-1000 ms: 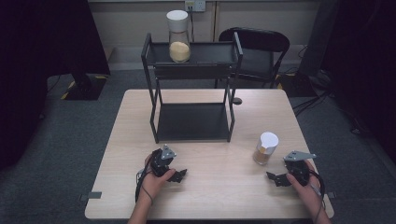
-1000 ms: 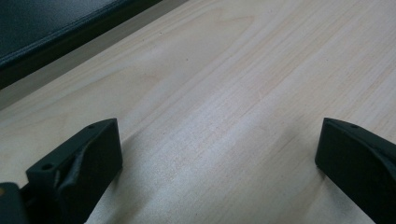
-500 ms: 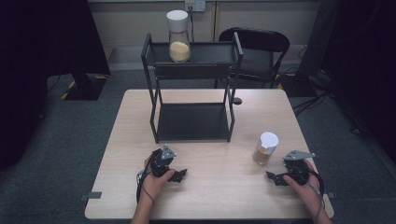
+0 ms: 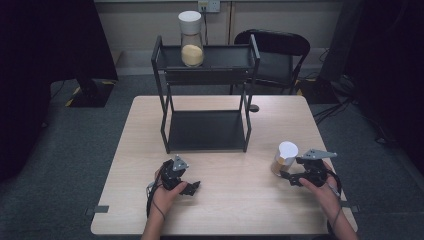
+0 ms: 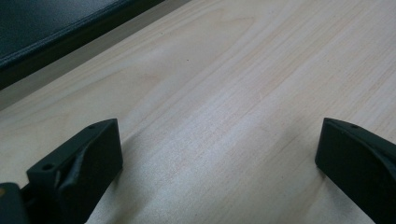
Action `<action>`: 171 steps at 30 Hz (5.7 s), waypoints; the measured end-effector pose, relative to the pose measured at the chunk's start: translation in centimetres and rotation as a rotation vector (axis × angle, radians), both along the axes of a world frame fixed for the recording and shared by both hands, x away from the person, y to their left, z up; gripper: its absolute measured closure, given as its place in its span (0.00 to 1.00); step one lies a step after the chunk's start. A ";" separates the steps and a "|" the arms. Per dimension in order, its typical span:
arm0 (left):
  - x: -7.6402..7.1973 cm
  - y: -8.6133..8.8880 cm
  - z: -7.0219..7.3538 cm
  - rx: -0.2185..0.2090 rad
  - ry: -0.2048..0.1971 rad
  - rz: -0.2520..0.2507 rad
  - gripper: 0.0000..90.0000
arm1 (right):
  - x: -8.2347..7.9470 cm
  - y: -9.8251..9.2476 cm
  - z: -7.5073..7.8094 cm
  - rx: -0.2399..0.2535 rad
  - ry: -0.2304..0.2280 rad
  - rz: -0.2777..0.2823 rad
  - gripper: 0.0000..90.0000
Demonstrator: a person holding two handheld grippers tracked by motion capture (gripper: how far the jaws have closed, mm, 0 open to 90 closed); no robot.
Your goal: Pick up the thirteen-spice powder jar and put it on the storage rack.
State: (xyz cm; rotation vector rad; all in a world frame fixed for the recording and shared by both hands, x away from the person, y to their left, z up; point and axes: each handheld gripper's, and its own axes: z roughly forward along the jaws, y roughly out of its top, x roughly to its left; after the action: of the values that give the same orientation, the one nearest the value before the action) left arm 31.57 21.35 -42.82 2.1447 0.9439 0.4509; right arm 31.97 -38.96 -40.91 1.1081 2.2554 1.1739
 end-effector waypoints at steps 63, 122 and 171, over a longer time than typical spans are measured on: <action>-0.2 -0.1 0.0 0.000 -0.003 0.010 0.00 | 7.8 12.9 9.7 -0.006 -0.018 0.316 0.34; -0.2 -0.1 0.0 0.000 -0.003 0.009 0.00 | 11.8 17.7 27.1 -0.009 -0.104 0.293 0.34; -0.1 -0.1 0.0 -0.001 0.000 0.007 0.00 | 17.7 21.3 33.8 -0.011 -0.141 0.099 0.34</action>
State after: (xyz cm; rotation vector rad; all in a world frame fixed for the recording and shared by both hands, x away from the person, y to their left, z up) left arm 31.46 21.28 -42.83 2.1416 0.9515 0.4534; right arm 49.62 -17.65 -7.13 0.8895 2.2270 1.2355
